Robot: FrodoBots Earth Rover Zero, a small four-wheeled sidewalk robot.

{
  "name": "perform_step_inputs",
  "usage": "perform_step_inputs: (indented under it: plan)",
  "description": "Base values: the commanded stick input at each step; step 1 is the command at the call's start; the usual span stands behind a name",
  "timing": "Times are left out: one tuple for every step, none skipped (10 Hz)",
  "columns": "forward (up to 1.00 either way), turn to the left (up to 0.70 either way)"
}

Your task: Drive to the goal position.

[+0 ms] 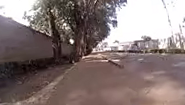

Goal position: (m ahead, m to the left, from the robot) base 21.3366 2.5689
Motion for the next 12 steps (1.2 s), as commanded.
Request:
perform_step_inputs:
  plan:
    - [0.70, 0.00]
    - [0.70, 0.00]
    - [0.70, 0.00]
    - [0.70, 0.00]
    - [0.70, 0.00]
    - [0.70, 0.00]
    - [0.70, 0.00]
    - [0.70, 0.00]
    - [0.70, 0.00]
    - [0.70, 0.00]
    - [0.70, 0.00]
    - [0.70, 0.00]
